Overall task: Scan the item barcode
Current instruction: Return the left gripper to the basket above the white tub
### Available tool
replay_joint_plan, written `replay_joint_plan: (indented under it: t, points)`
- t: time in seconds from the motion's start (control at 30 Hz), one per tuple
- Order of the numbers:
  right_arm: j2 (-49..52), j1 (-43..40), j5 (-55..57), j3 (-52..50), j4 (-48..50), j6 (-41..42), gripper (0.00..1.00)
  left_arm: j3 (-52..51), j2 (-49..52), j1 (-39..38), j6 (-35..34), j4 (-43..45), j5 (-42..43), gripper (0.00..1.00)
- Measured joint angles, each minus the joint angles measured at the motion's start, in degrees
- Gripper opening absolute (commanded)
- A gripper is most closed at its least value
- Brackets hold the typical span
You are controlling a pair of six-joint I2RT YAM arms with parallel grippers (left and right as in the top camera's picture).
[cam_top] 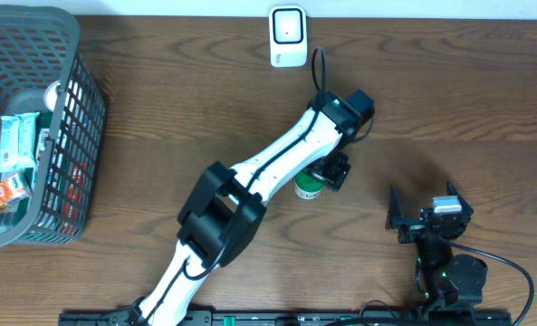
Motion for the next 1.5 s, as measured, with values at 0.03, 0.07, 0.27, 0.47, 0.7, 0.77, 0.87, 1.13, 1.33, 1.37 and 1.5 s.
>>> replay_joint_plan:
  t: [0.03, 0.07, 0.27, 0.47, 0.7, 0.77, 0.87, 1.13, 1.33, 1.37, 1.5]
  points:
    - [0.0, 0.0, 0.0, 0.0, 0.0, 0.0, 0.99, 0.24, -0.79, 0.22, 0.0, 0.02, 0.02, 0.85]
    - [0.0, 0.0, 0.0, 0.0, 0.0, 0.0, 0.99, 0.57, -1.79, 0.59, 0.02, 0.2, 0.04, 0.85]
    - [0.0, 0.0, 0.02, 0.0, 0.0, 0.0, 0.99, 2.19, -12.9, 6.38, -0.04, 3.28, -0.98, 0.85]
    - [0.0, 0.0, 0.0, 0.0, 0.0, -0.02, 0.99, 2.82, -26.25, 21.2, -0.46, 6.47, -3.28, 0.85]
    - [0.0, 0.0, 0.02, 0.0, 0.0, 0.0, 0.99, 3.23, -37.07, 46.9, -2.86, 10.03, -2.97, 0.84]
    - [0.0, 0.0, 0.0, 0.0, 0.0, -0.02, 0.99, 4.83, -38.12, 54.16, -3.45, 9.33, -0.13, 0.85]
    - [0.0, 0.0, 0.0, 0.0, 0.0, 0.0, 0.99, 8.5, -38.01, 64.85, -4.13, 8.74, 4.61, 0.86]
    - [0.0, 0.0, 0.02, 0.0, 0.0, -0.02, 0.99, 12.5, -31.02, 77.42, -5.16, 8.55, 10.64, 0.89]
    - [0.0, 0.0, 0.0, 0.0, 0.0, -0.02, 0.99, 12.46, -19.52, 77.66, -4.7, 7.52, 12.04, 0.9]
    - [0.0, 0.0, 0.0, 0.0, 0.0, 0.0, 0.99, 12.41, -18.12, 77.66, -4.61, 7.37, 12.11, 0.9]
    - [0.0, 0.0, 0.0, 0.0, 0.0, 0.0, 0.99, 12.37, -14.49, 77.66, -2.47, 6.32, 12.24, 0.9]
